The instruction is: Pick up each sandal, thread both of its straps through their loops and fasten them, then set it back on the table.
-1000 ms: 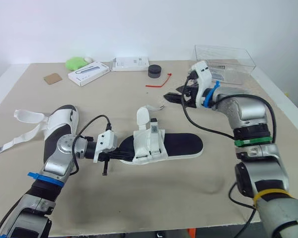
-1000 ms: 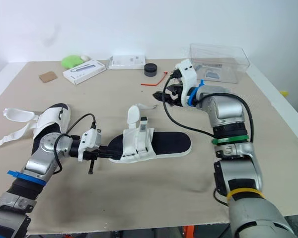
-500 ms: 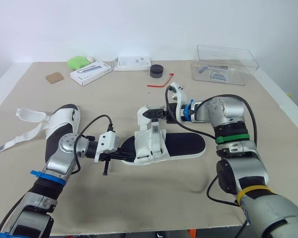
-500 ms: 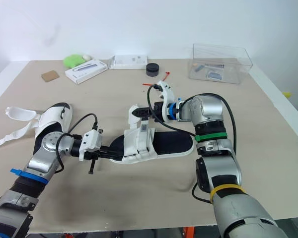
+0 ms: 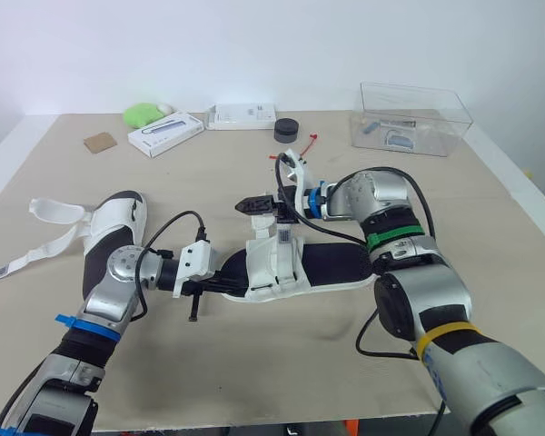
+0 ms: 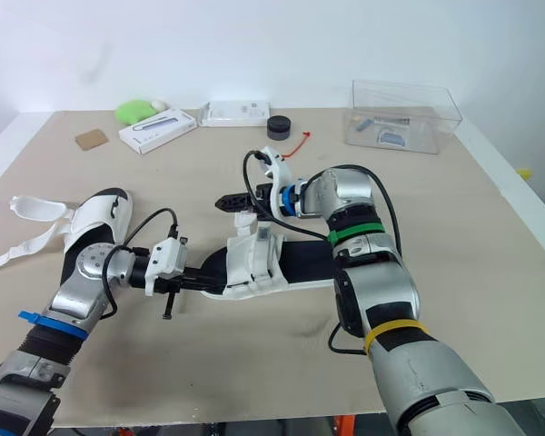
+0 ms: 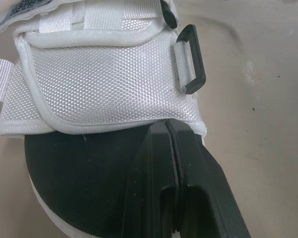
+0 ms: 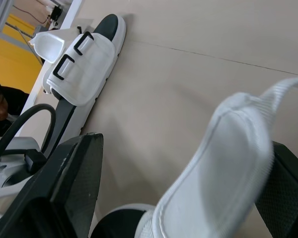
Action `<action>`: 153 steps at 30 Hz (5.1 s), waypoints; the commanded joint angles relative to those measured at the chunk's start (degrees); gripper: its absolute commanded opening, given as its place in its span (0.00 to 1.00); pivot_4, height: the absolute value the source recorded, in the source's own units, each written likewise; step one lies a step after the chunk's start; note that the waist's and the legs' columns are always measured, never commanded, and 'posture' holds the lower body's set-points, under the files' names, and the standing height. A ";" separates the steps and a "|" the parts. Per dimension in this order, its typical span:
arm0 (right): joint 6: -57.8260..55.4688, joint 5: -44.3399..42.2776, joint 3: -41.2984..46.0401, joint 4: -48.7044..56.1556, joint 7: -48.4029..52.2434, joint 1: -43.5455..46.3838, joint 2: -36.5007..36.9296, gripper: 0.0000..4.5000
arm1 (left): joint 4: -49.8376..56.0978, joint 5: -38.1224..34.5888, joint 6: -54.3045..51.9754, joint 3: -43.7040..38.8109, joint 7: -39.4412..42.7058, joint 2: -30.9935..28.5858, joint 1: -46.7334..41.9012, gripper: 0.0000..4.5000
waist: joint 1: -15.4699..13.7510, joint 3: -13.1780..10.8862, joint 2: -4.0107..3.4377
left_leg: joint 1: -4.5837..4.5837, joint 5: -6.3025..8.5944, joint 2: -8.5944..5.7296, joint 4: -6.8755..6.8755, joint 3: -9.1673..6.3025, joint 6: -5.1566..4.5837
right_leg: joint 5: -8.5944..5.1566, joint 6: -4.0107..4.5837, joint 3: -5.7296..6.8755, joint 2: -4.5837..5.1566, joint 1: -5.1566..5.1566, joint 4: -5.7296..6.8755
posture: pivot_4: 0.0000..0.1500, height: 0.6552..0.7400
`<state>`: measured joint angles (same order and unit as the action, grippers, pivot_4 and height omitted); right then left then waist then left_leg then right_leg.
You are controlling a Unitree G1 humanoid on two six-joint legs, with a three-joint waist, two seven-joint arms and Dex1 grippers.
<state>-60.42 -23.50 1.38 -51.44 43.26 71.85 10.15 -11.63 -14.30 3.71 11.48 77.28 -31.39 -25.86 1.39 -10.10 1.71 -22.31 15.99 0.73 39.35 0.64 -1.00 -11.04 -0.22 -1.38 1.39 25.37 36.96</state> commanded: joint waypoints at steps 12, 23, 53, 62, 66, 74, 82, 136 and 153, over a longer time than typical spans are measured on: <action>5.73 -2.30 10.50 -6.07 -0.21 8.12 -0.24 0.99 | 2.01 0.27 -0.76 0.16 -1.17 -0.19 1.67 0.00 | -0.01 0.00 -0.01 | -0.01 0.00 0.00 0.00 0.00 0.00 | 0.00 0.00 0.00 0.03 0.00 0.00 | 1.00 1.00; 4.26 -1.32 5.73 4.02 4.00 2.70 -0.04 0.06 | 1.33 0.22 -1.00 0.08 -1.30 0.01 1.18 0.00 | 0.00 0.00 -0.01 | -0.01 0.00 0.00 0.00 -0.01 0.00 | 0.00 0.00 0.00 0.03 0.00 0.00 | 1.00 1.00; 125.81 56.98 -28.46 23.19 -12.42 -10.01 22.82 0.02 | 0.83 -1.49 -4.70 -1.01 -1.57 0.47 0.03 0.00 | 0.04 -0.02 -0.02 | 0.16 -0.13 -0.01 0.05 0.27 0.33 | -0.01 0.04 -0.19 -0.05 -0.04 0.05 | 1.00 1.00; 131.96 47.26 -28.77 22.29 -11.59 -10.41 23.40 0.02 | 0.74 -1.55 -4.80 -0.90 -1.30 0.09 -0.07 0.00 | 0.03 -0.02 -0.01 | 0.21 -0.13 0.00 0.05 0.26 0.32 | 0.01 0.03 -0.25 -0.05 -0.05 0.06 | 1.00 1.00; 130.00 45.05 -30.95 24.77 -8.24 -12.15 23.68 0.02 | 1.09 -1.63 -4.91 -0.88 -1.41 0.02 0.10 0.00 | 0.03 -0.02 -0.01 | 0.23 -0.14 0.01 0.05 0.26 0.31 | 0.02 0.03 -0.26 -0.06 -0.05 0.07 | 1.00 1.00; 115.92 27.33 -34.21 32.37 6.36 -16.10 26.58 0.41 | 1.23 -1.52 -5.00 -0.69 -1.32 -0.01 0.17 0.00 | -0.06 -0.02 -0.01 | 0.22 -0.12 0.04 0.05 0.23 0.29 | 0.01 0.04 -0.25 -0.06 -0.05 0.06 | 1.00 1.00; 88.74 10.25 -26.19 51.48 15.64 -26.91 35.61 0.60 | 0.69 -1.49 -4.85 -0.43 -0.99 0.16 -0.13 0.00 | -0.23 -0.02 -0.01 | 0.22 -0.12 0.03 0.06 0.14 0.28 | -0.01 0.05 -0.19 -0.04 -0.09 0.06 | 1.00 1.00; -12.86 -77.04 -12.22 65.75 -48.49 -36.77 24.80 0.02 | 3.61 -4.05 -7.79 -2.37 -4.29 1.52 2.14 0.00 | 0.03 0.00 0.05 | 0.07 -0.16 0.07 0.17 0.05 0.26 | -0.10 -0.52 -0.15 -0.11 -0.09 -0.01 | 1.00 1.00; -25.40 -66.54 -11.27 41.83 -37.35 -18.12 24.53 0.02 | 2.48 -3.36 -6.86 -2.31 -4.49 2.67 1.84 0.00 | -0.12 0.00 0.05 | -0.16 -0.13 0.07 0.13 0.21 -0.06 | 0.27 -0.50 -0.23 -0.06 -0.05 -0.49 | 1.00 1.00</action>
<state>-85.17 -91.29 -11.84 -9.28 4.49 52.08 34.75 -9.62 -17.93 -3.67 9.24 72.91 -28.63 -24.02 1.27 -10.10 1.76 -22.47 15.86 0.80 39.48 0.86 -1.06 -10.75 -0.74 -1.62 1.32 25.31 36.45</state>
